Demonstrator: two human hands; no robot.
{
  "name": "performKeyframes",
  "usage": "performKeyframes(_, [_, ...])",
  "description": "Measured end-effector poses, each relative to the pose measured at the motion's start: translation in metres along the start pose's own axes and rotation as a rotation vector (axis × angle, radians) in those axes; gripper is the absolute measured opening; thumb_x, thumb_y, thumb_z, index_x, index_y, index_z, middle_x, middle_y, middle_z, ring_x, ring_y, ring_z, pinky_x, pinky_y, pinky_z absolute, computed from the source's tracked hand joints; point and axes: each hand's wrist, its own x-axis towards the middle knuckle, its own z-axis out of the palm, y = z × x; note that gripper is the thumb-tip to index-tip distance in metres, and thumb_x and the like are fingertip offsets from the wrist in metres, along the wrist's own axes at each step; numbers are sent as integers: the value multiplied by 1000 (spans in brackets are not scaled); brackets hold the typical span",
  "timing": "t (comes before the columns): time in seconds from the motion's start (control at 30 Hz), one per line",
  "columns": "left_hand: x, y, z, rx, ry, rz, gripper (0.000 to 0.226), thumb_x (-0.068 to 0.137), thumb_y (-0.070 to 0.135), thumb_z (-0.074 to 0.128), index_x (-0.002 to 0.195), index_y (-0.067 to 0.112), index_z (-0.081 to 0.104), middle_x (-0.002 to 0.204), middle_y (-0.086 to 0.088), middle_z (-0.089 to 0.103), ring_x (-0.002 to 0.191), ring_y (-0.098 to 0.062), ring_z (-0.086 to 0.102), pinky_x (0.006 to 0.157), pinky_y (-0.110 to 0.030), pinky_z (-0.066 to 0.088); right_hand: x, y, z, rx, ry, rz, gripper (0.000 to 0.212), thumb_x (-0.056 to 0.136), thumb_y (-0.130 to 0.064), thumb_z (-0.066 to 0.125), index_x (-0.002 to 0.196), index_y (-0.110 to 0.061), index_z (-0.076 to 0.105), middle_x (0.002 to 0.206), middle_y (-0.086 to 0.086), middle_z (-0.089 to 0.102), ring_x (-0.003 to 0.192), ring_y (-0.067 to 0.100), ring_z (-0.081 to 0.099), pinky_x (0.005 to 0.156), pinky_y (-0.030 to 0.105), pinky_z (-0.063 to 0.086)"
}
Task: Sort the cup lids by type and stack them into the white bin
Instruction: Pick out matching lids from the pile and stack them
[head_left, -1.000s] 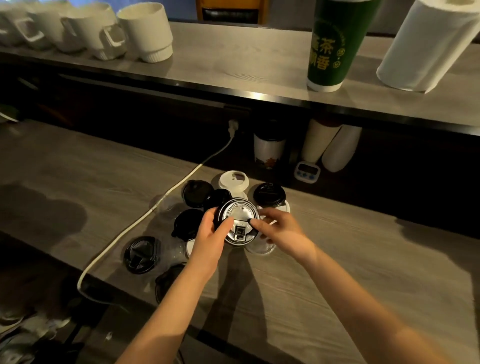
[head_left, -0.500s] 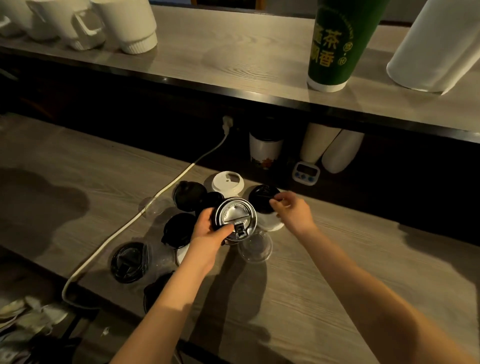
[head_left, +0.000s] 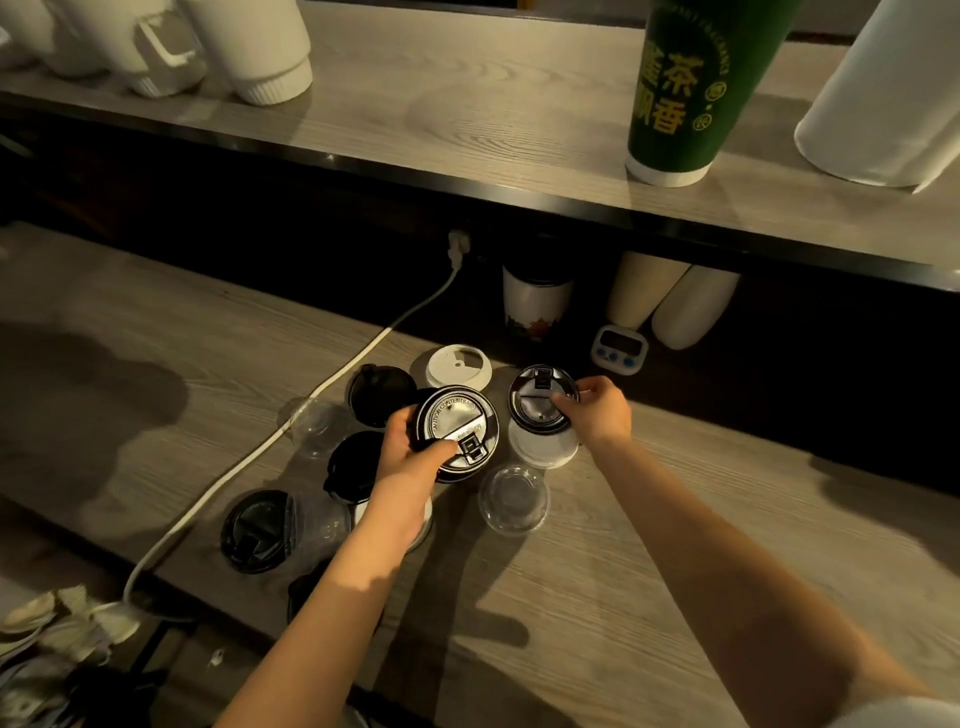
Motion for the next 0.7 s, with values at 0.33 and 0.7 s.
performKeyframes(0.33, [-16,-4,8,-51,-87,-42,47,85,-11,49,122,17,48,108,-6,60,91,-14,58,71,-23,46,-76,-4,-24,831,-333,-25,16,85,-4,63,100,-10,59,81,0,70,75,13,68,63,24,55])
performKeyframes(0.7, [-36,-12,14,-106,-238,-82,34,93,5,39,123,18,48,111,-7,61,95,-16,60,68,-25,48,-108,5,-8,546,-286,-80,26,79,-7,73,86,-18,50,100,9,63,87,27,64,76,44,55])
